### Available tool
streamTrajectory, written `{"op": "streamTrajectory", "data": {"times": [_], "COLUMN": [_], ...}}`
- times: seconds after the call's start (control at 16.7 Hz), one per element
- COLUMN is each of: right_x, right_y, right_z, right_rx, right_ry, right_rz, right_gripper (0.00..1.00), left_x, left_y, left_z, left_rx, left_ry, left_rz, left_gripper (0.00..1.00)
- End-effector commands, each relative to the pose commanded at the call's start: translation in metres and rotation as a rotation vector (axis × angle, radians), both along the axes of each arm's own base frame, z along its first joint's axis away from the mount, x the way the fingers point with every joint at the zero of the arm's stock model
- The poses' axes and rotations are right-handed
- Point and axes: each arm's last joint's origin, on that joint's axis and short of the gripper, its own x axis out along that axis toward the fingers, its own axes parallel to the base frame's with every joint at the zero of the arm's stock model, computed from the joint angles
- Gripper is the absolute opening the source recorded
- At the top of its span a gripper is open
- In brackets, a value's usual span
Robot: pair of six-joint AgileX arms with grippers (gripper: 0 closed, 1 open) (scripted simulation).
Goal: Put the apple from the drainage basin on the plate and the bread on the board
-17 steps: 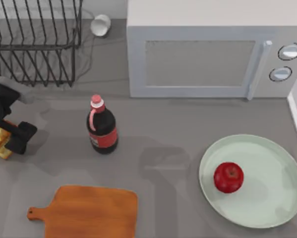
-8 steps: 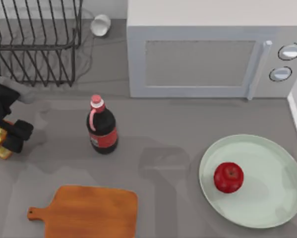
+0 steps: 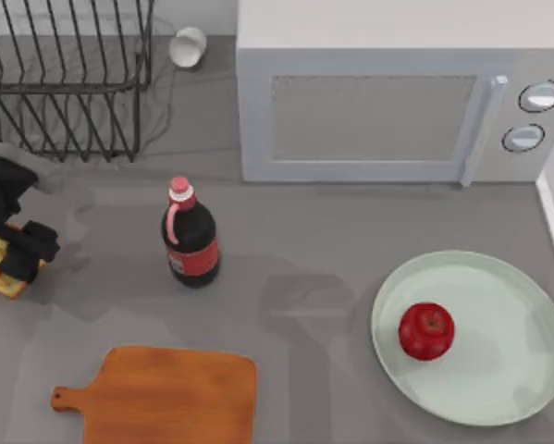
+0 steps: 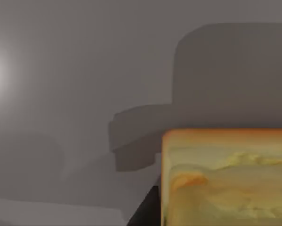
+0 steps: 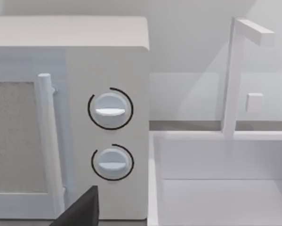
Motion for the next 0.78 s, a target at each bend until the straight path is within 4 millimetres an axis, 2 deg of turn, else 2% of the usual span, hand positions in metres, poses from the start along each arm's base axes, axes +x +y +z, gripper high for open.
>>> {"op": "streamTrajectory", "data": {"times": [0.3, 0.48, 0.6, 0.78], "right_x": [0.000, 0.000, 0.000, 0.000], "right_y": [0.000, 0.000, 0.000, 0.000], "right_z": [0.000, 0.000, 0.000, 0.000], "right_rx": [0.000, 0.000, 0.000, 0.000], "right_ry": [0.000, 0.000, 0.000, 0.000], "right_rz": [0.000, 0.000, 0.000, 0.000], "right_gripper": [1.00, 1.00, 1.00, 1.00], "left_x": [0.000, 0.001, 0.003, 0.005], "left_y": [0.000, -0.001, 0.000, -0.001], "left_z": [0.000, 0.009, 0.023, 0.056], "left_rx": [0.000, -0.006, -0.006, -0.007], "left_ry": [0.000, -0.009, -0.005, -0.002], "left_rz": [0.000, 0.003, 0.003, -0.001], "left_gripper": [0.00, 0.00, 0.00, 0.00]}}
